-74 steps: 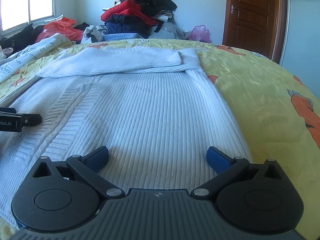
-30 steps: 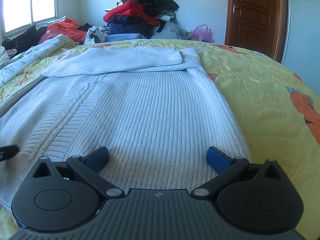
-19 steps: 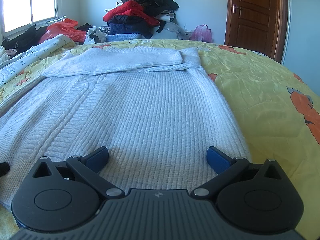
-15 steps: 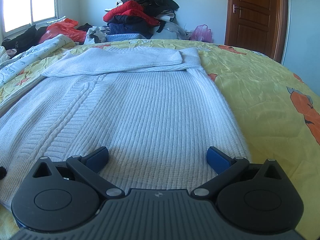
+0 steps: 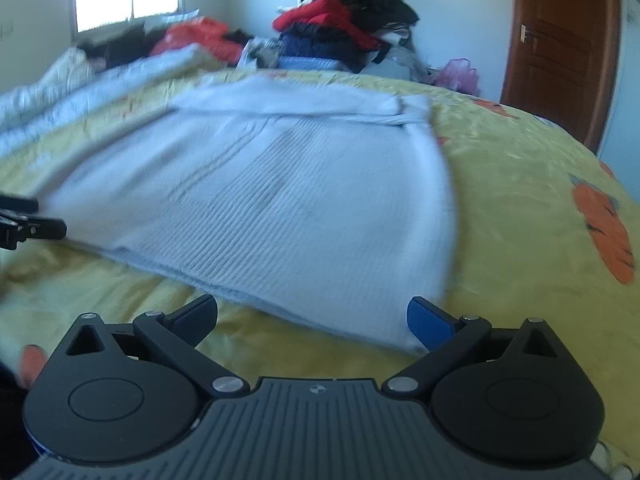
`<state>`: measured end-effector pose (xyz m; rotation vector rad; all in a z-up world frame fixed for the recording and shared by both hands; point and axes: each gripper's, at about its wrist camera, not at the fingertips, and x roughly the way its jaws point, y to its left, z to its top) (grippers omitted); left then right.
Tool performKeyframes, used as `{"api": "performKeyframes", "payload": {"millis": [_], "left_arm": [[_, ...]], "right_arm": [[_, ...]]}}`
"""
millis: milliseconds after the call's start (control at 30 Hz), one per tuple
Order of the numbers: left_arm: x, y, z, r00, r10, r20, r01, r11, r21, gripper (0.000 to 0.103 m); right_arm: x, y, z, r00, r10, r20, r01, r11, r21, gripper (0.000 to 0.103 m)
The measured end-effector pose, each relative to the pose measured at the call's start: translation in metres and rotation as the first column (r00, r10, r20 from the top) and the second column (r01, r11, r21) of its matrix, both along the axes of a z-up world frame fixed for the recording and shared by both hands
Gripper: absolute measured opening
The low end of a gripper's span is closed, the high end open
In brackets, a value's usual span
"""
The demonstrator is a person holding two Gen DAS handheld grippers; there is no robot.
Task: Fold small clothes
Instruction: 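Grasp the sweater edge with both tools and lift it off the bed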
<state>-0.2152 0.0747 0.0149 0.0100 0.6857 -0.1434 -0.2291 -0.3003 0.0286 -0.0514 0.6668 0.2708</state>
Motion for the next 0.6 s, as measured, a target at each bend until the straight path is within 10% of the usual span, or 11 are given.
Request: {"api": "performKeyframes", "payload": {"millis": [200,400,600], "left_arm": [[0.015,0.058,-0.008,0.978,0.197,-0.062,-0.202,0.975,-0.092,0.103],[0.005,0.066,-0.01,0.992,0.116,-0.049,-0.124,0.961,-0.247,0.103],[0.022,0.097,-0.017,0.987,-0.049,-0.155,-0.062,0.768,-0.637,0.103]], "right_arm": [[0.015,-0.071,0.013,0.988,-0.11,-0.111,0.138,0.948,0.286,0.092],[0.041,-0.08,-0.008,0.978,-0.073,-0.197,0.147,0.908,0.392,0.082],[0.062,-0.067,-0.009,0.966,0.061,-0.252,0.073,0.869,0.489,0.073]]}}
